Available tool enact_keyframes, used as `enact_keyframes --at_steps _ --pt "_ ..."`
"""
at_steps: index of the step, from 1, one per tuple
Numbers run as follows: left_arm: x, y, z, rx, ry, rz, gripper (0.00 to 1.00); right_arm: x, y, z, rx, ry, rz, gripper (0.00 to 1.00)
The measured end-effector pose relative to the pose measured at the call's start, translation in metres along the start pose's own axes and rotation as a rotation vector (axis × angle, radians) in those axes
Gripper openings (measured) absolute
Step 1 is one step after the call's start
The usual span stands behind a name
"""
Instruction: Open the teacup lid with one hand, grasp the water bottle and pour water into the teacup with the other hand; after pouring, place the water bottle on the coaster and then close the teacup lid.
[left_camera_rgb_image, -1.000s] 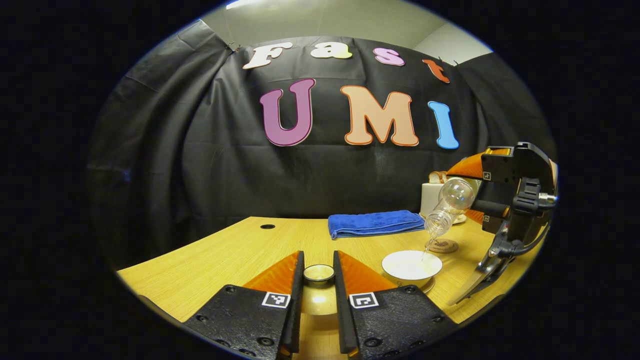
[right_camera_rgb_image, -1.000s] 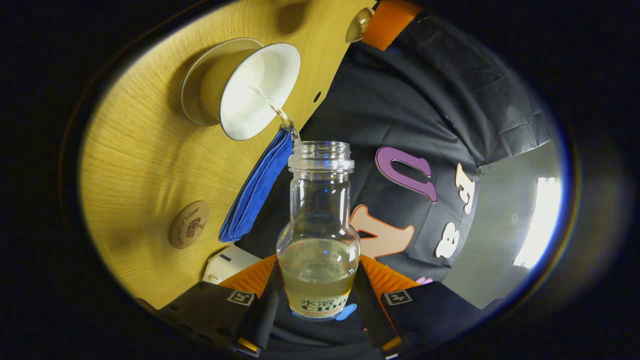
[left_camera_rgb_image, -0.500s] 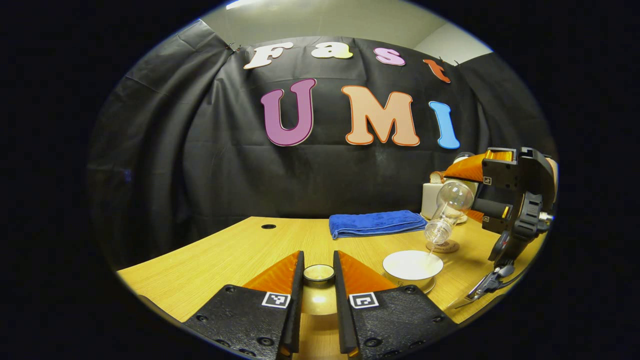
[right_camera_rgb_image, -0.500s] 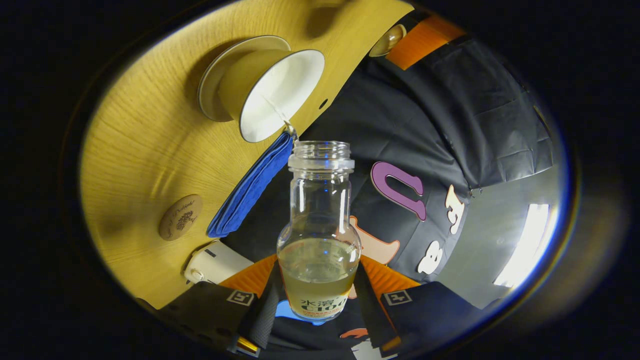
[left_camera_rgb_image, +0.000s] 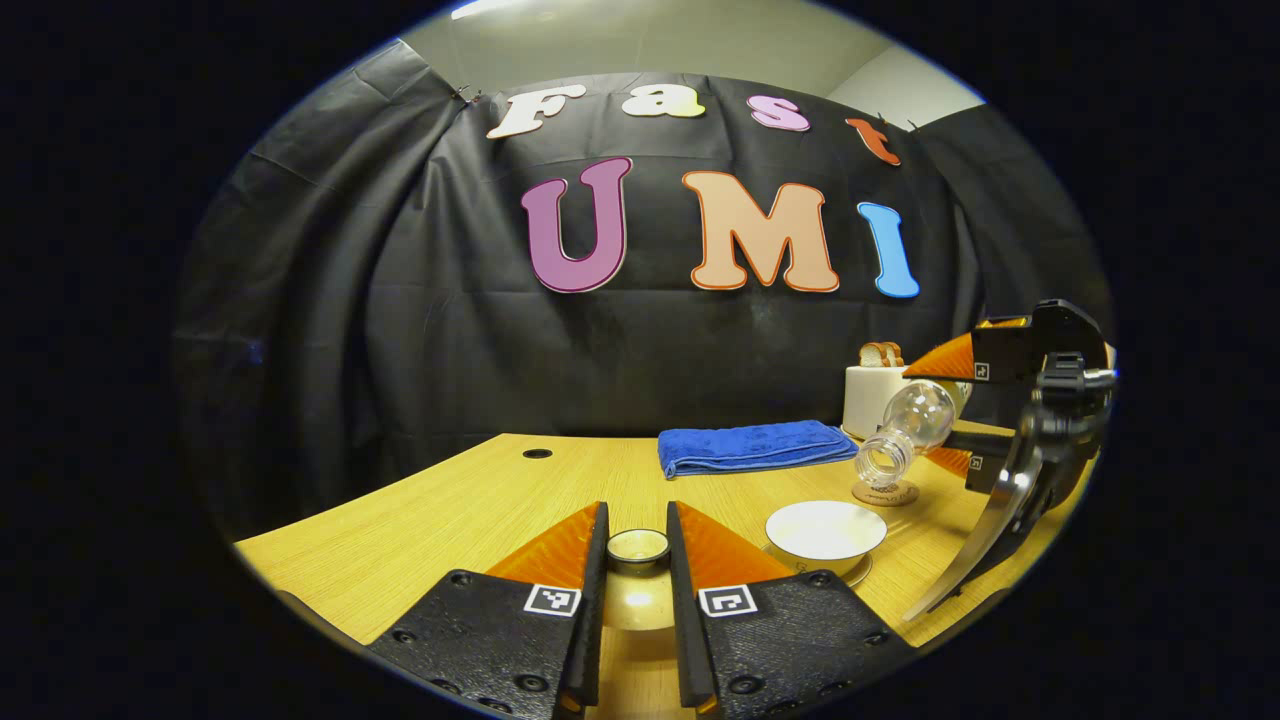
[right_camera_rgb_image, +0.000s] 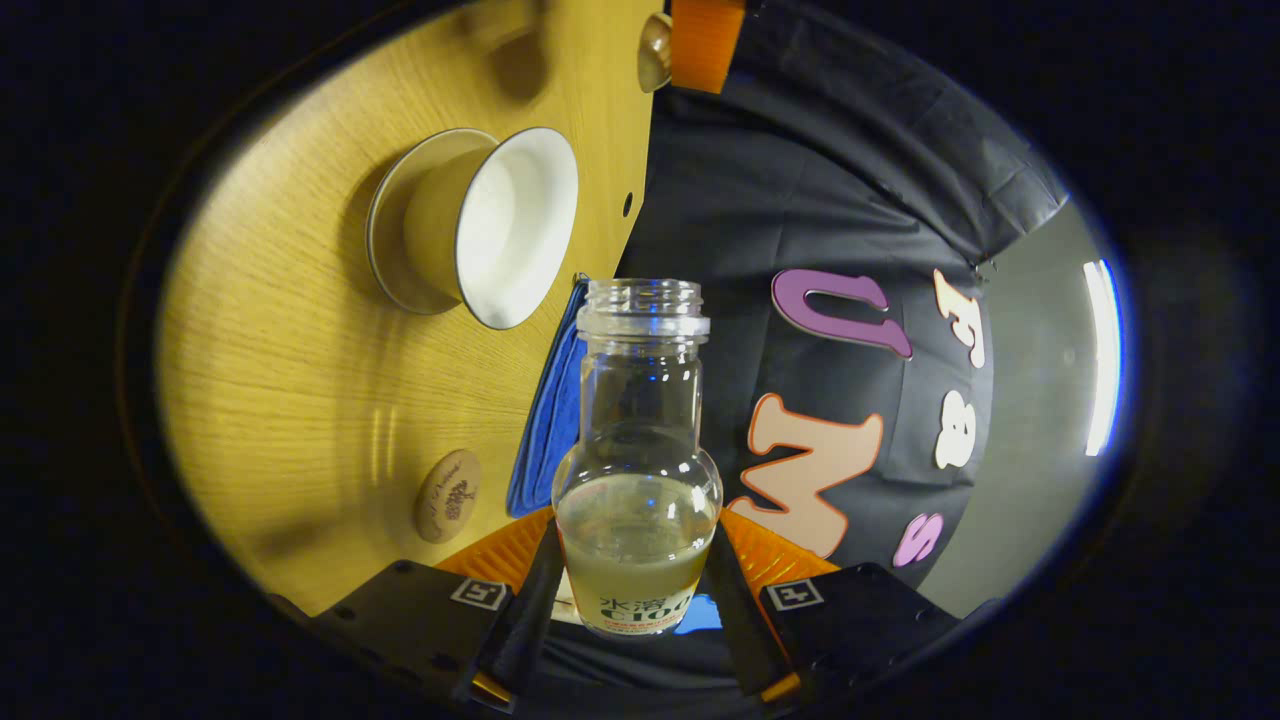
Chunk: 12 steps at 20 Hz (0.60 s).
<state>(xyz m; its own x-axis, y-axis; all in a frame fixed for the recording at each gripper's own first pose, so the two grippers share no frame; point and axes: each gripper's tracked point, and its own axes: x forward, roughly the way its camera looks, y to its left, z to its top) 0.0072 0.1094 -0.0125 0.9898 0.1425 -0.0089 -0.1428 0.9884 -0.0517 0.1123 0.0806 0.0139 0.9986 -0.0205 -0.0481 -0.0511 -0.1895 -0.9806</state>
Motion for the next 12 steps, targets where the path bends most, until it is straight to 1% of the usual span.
enact_keyframes --at_steps 1,4,5,9,12 --pt "0.000 0.000 0.001 0.000 0.000 0.000 0.28 -0.001 0.007 -0.003 0.075 0.010 0.024 0.76" --pt "0.000 0.000 -0.001 0.000 0.000 0.000 0.28 0.002 0.009 -0.009 0.321 0.025 0.068 0.78" --pt "0.000 0.000 -0.001 0.000 0.000 0.000 0.28 0.004 0.006 -0.011 0.398 0.028 0.072 0.81" --pt "0.001 0.000 -0.001 0.000 0.000 0.000 0.28 0.007 0.003 -0.017 0.688 0.047 0.092 0.78" --pt "0.000 0.000 0.000 0.000 0.000 0.000 0.28 0.014 0.009 -0.026 0.890 0.067 0.104 0.77"
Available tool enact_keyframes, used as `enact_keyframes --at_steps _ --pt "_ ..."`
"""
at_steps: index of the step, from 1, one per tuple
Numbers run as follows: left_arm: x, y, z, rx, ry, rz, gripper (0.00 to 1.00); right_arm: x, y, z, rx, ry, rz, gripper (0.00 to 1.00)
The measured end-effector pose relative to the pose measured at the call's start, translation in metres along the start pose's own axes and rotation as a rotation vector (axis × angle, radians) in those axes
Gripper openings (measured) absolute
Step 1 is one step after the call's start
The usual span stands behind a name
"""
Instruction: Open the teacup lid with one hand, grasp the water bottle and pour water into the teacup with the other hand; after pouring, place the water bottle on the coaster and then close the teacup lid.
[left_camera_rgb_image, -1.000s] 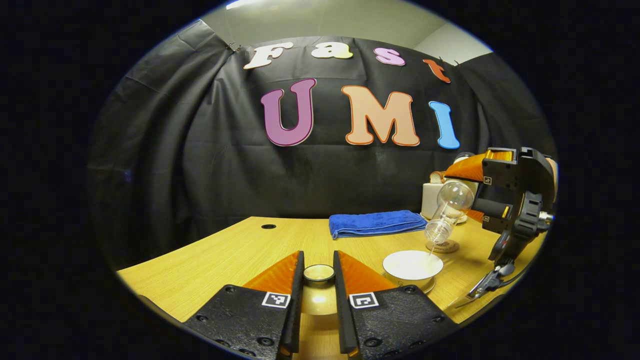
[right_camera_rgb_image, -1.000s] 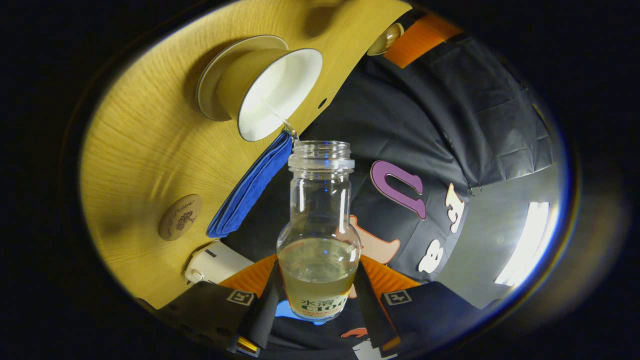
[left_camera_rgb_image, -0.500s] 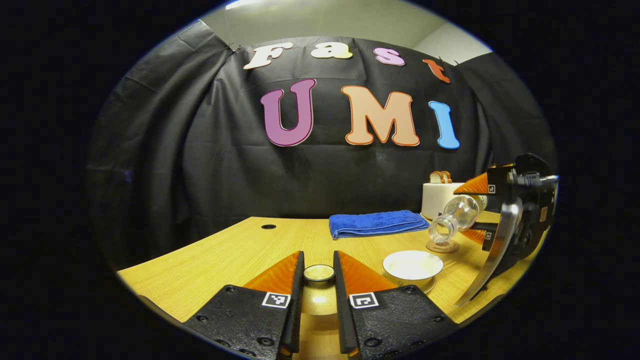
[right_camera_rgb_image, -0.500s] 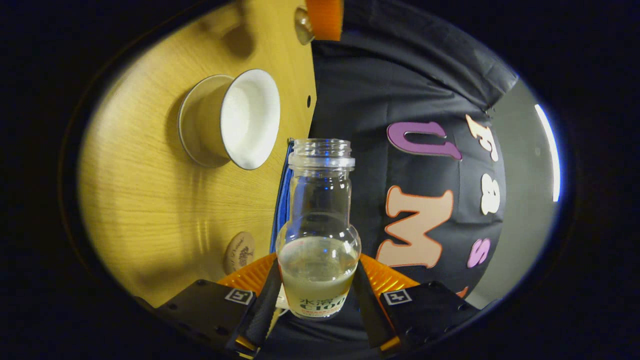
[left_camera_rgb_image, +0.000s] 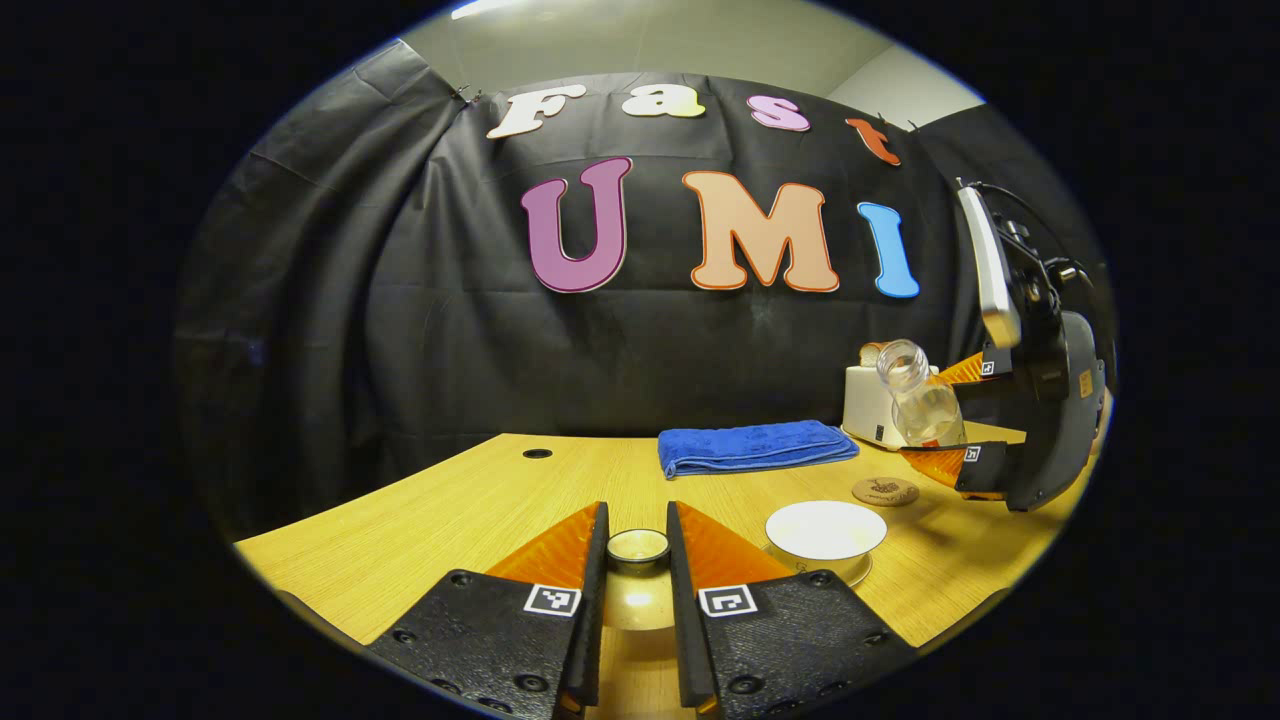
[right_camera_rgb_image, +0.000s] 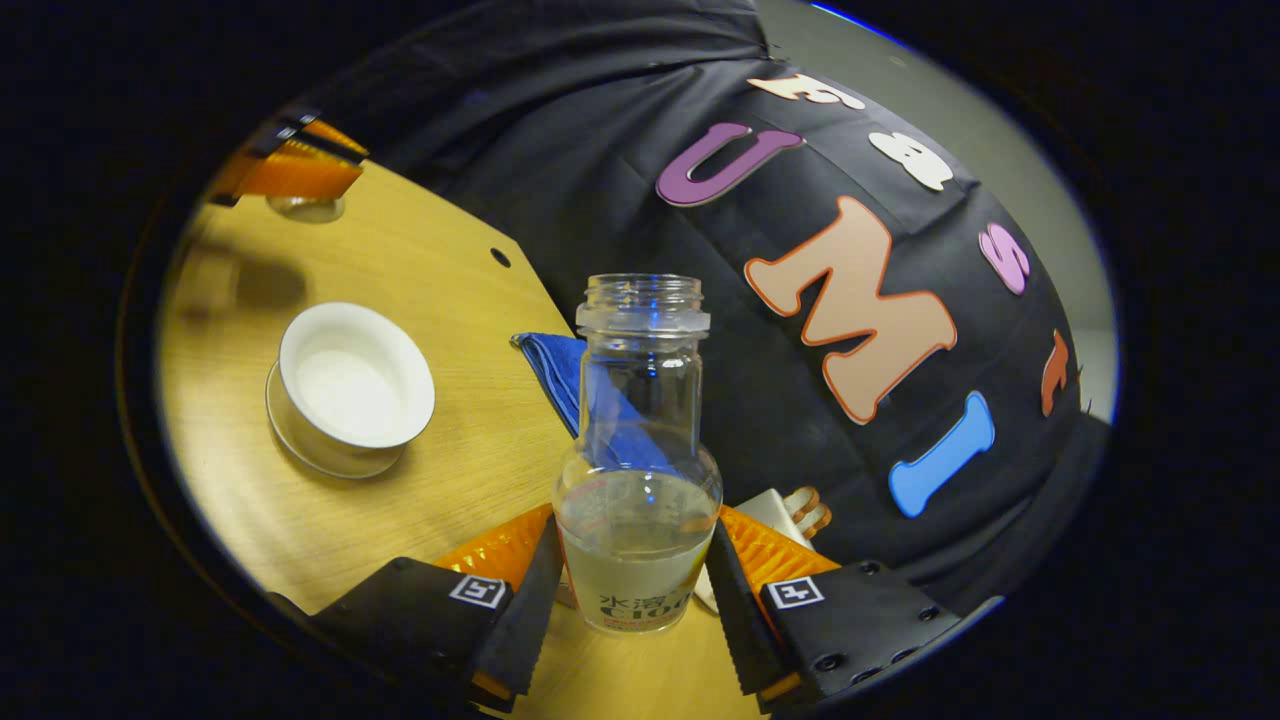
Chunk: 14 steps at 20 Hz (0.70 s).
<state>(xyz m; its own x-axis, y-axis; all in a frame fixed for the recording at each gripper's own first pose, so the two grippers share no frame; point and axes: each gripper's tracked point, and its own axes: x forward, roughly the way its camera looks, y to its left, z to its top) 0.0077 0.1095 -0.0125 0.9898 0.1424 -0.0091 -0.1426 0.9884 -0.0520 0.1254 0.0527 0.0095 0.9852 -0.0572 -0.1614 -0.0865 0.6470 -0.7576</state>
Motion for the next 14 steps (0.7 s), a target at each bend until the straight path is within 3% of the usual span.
enact_keyframes --at_steps 4,5,7,9,11,14 --pt "0.000 0.000 -0.001 0.000 0.001 0.000 0.28 0.010 -0.003 -0.009 0.198 0.006 0.008 0.80" --pt "0.000 0.000 0.000 -0.001 0.001 0.000 0.28 0.014 -0.003 -0.013 0.265 0.010 0.013 0.77" --pt "0.000 0.000 0.000 -0.001 0.001 0.000 0.28 0.021 -0.003 -0.013 0.418 0.010 0.024 0.81" --pt "0.000 0.000 -0.001 -0.001 0.001 -0.001 0.28 0.027 -0.009 -0.014 0.522 0.004 0.012 0.77" --pt "-0.001 0.000 0.000 -0.001 0.001 -0.001 0.28 0.035 -0.007 -0.017 0.562 0.011 0.008 0.80" --pt "0.000 0.000 -0.001 0.000 0.000 0.000 0.28 0.042 -0.002 -0.029 0.585 0.037 0.015 0.77"
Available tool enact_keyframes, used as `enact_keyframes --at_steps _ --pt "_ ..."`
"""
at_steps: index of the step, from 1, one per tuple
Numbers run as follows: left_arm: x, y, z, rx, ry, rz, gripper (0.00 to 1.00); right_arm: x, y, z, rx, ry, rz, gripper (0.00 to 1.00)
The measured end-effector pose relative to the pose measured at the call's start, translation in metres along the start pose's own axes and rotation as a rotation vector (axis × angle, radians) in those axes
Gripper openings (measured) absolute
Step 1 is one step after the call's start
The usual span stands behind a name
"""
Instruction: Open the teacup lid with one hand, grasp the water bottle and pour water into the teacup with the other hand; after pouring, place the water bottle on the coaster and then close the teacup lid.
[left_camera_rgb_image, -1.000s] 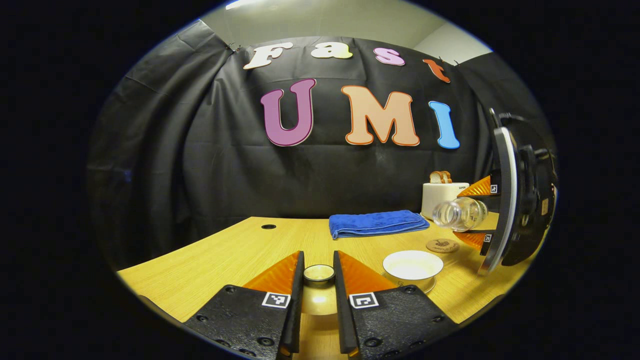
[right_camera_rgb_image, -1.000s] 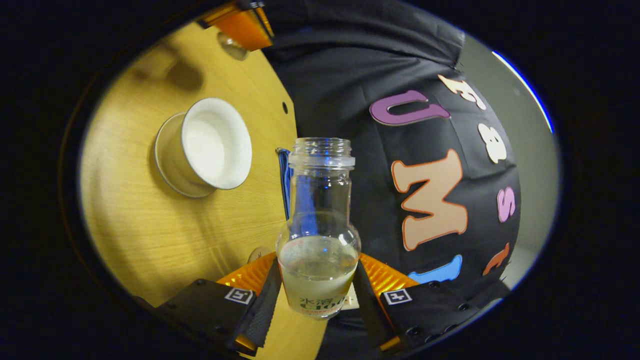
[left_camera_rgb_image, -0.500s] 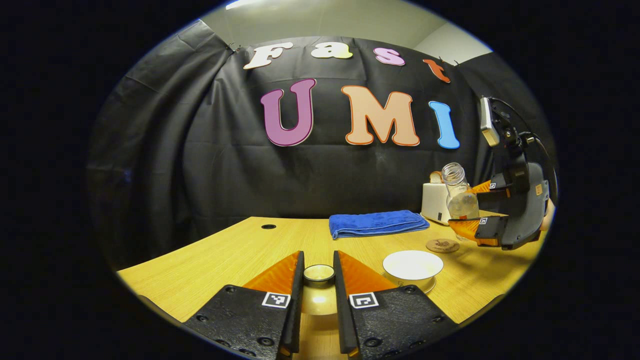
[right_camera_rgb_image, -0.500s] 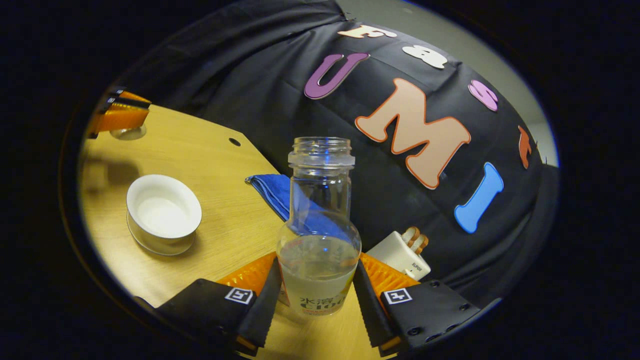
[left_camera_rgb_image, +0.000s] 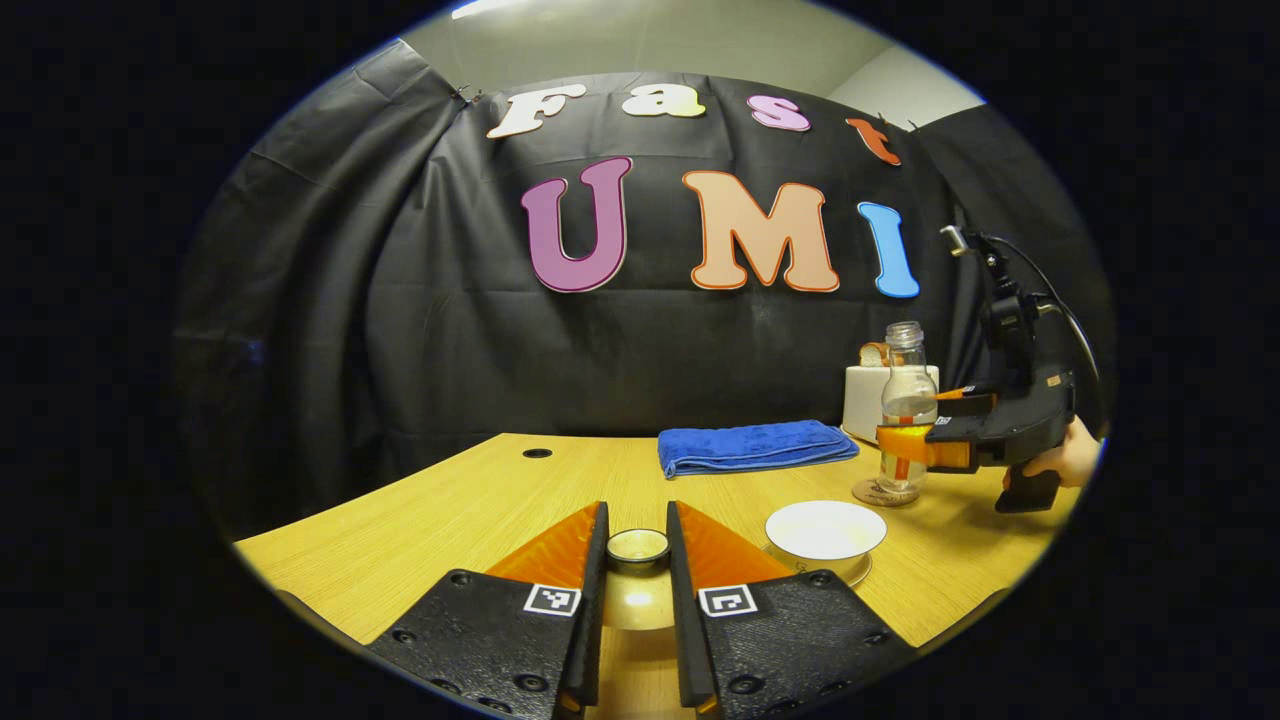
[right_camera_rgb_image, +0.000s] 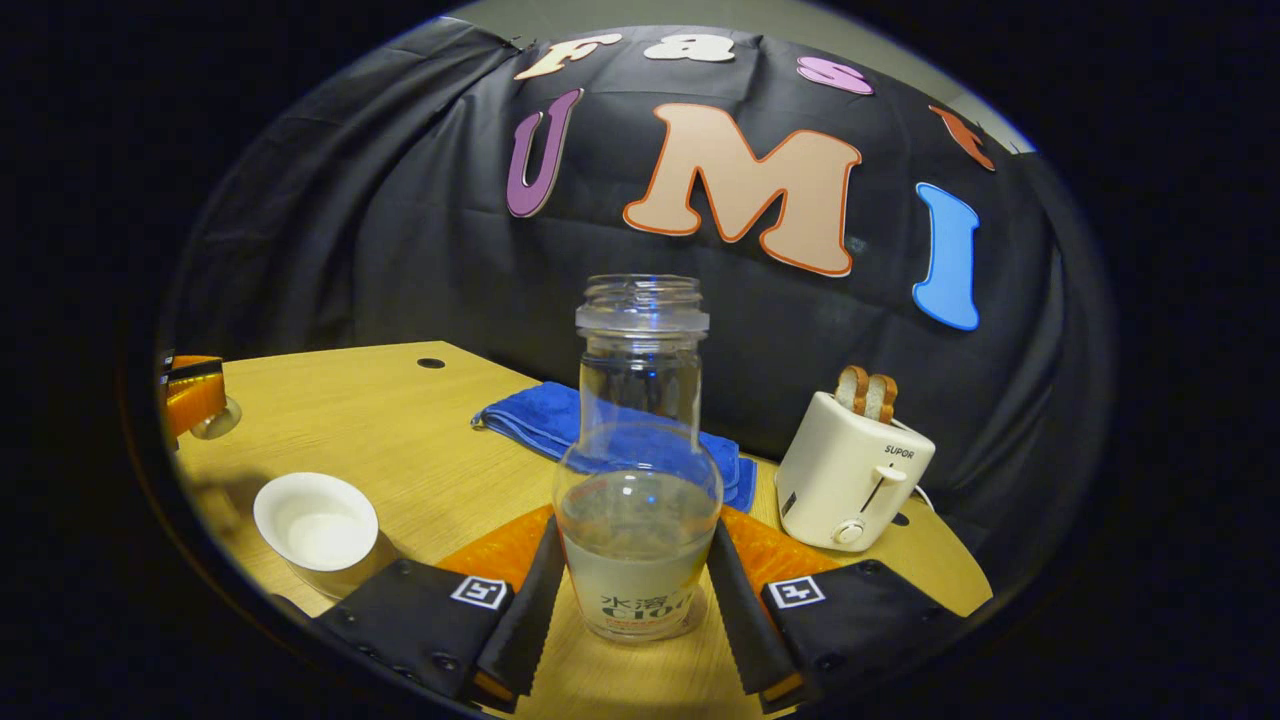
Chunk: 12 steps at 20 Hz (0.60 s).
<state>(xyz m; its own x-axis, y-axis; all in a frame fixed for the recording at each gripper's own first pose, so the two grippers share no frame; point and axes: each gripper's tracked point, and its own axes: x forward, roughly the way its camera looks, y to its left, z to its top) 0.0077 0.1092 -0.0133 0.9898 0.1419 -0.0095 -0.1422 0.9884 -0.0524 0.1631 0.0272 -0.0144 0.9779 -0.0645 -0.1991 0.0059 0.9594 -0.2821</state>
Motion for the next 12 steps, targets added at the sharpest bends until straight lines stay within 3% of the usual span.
enact_keyframes --at_steps 12 --pt "0.001 0.000 -0.001 -0.001 0.000 -0.001 0.28 0.025 -0.021 -0.013 0.158 0.013 -0.054 0.80"
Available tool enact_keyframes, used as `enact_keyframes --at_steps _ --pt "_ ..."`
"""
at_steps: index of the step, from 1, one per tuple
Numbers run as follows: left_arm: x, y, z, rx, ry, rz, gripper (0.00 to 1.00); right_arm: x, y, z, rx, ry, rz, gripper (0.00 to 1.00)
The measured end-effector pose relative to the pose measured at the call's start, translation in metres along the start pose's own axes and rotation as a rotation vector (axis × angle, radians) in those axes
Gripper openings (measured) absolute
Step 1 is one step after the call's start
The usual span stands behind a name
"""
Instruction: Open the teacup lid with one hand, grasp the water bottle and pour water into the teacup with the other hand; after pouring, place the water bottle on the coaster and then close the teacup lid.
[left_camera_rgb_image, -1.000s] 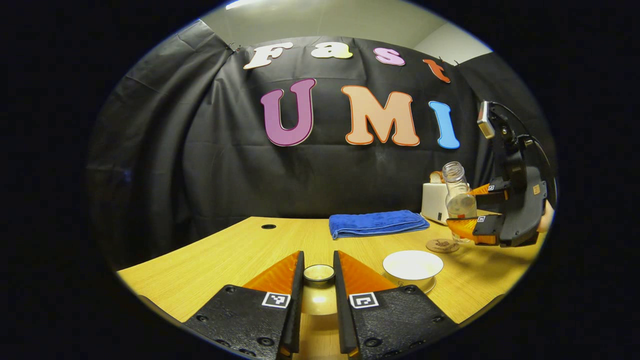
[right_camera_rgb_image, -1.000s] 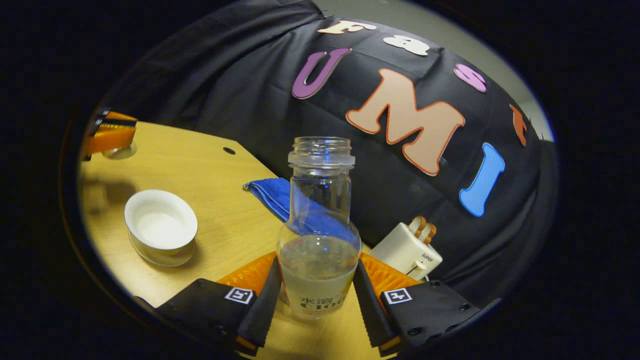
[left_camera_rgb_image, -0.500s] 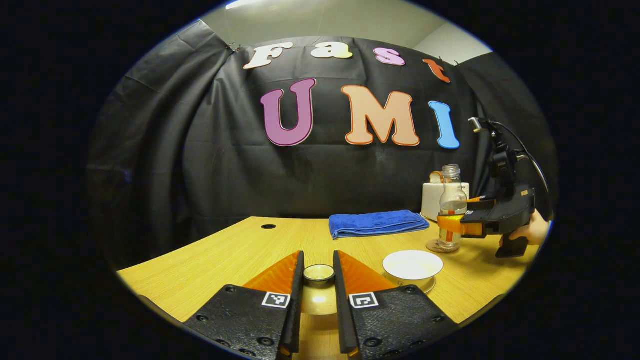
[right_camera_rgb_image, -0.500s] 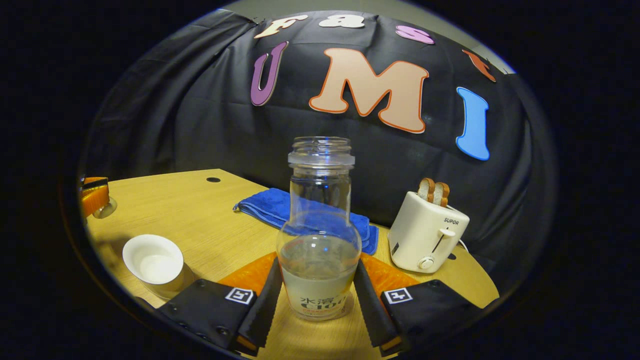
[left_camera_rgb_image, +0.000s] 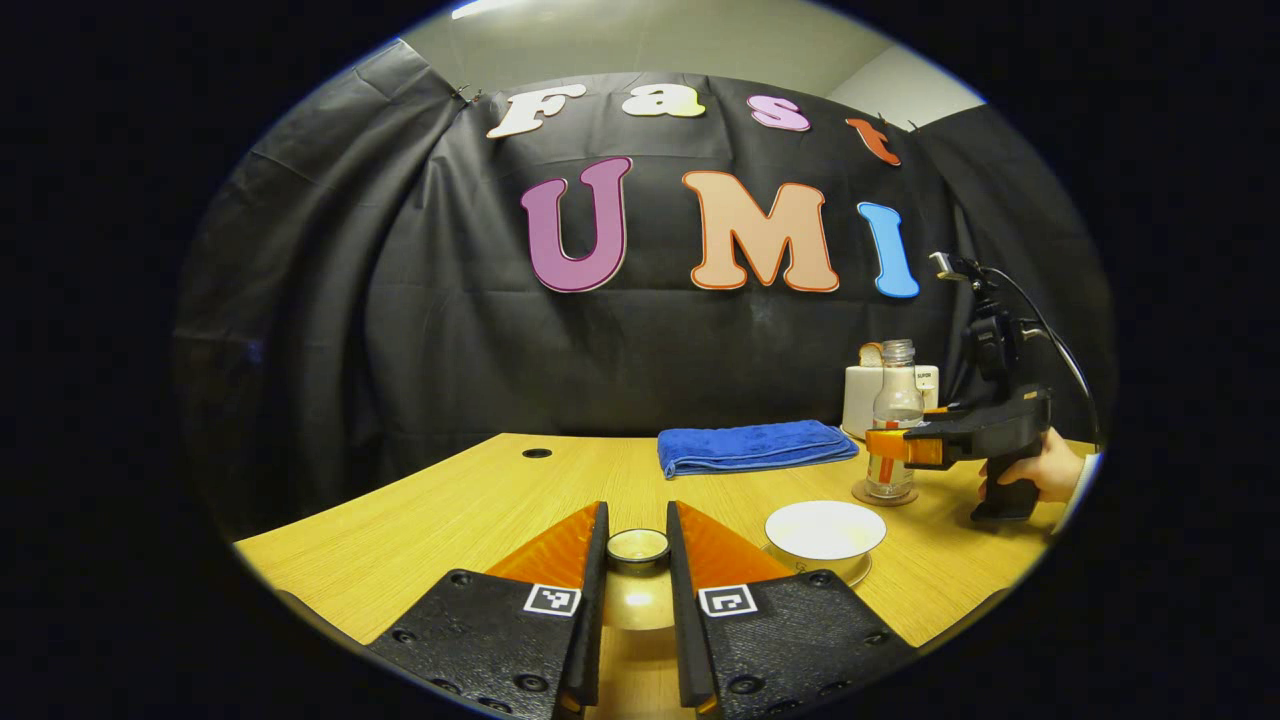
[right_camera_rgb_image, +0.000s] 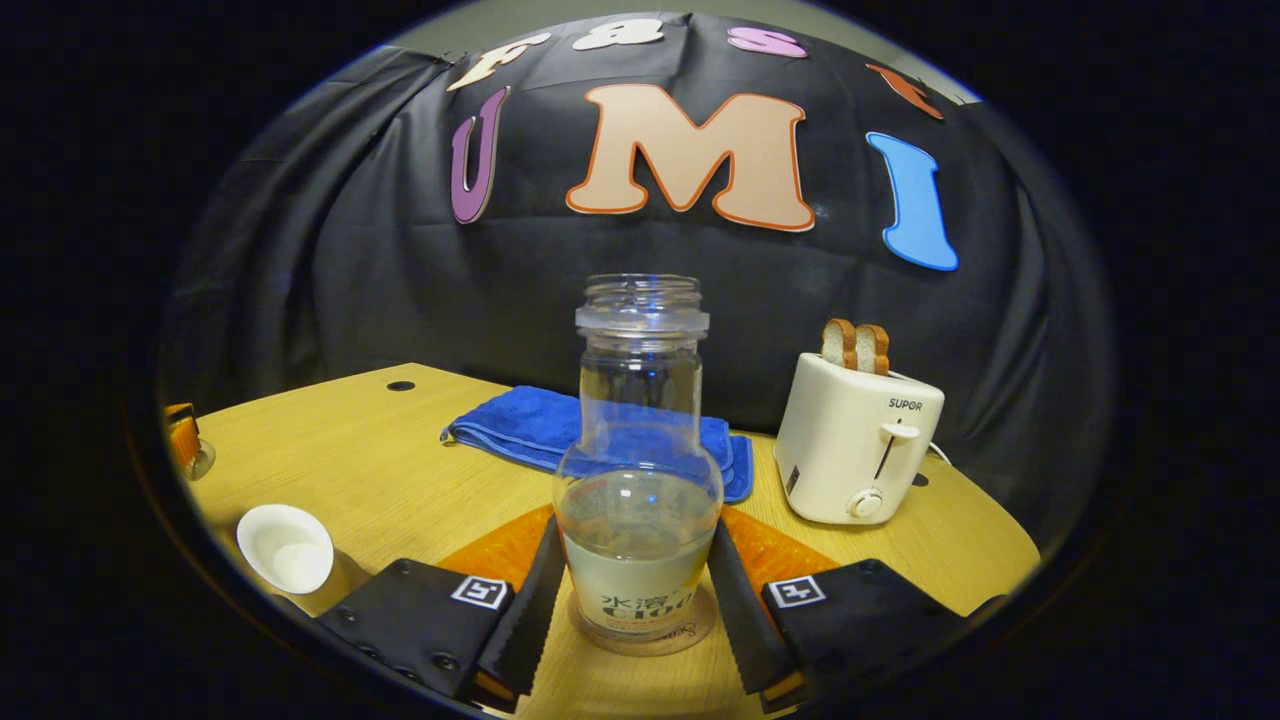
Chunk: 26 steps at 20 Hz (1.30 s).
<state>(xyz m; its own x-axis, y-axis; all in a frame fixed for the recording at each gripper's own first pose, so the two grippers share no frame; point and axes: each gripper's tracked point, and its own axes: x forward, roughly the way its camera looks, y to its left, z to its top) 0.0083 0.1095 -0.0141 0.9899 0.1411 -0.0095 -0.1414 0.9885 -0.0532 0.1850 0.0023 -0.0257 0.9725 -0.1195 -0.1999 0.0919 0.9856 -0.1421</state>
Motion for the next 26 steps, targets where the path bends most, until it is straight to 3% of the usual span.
enact_keyframes --at_steps 17,19,21,26 --pt "0.000 -0.004 0.003 0.000 0.000 -0.009 0.28 0.006 -0.009 -0.018 0.089 0.024 0.018 0.82" --pt "0.002 -0.005 0.000 -0.001 0.001 -0.012 0.28 0.003 -0.012 -0.016 0.105 0.008 0.020 0.89" --pt "0.005 -0.011 0.001 -0.002 0.000 -0.024 0.28 0.000 -0.015 -0.016 0.117 0.002 0.019 0.94" --pt "0.022 -0.041 0.000 -0.003 0.004 -0.079 0.28 -0.013 -0.020 -0.013 0.121 -0.028 0.018 0.91"
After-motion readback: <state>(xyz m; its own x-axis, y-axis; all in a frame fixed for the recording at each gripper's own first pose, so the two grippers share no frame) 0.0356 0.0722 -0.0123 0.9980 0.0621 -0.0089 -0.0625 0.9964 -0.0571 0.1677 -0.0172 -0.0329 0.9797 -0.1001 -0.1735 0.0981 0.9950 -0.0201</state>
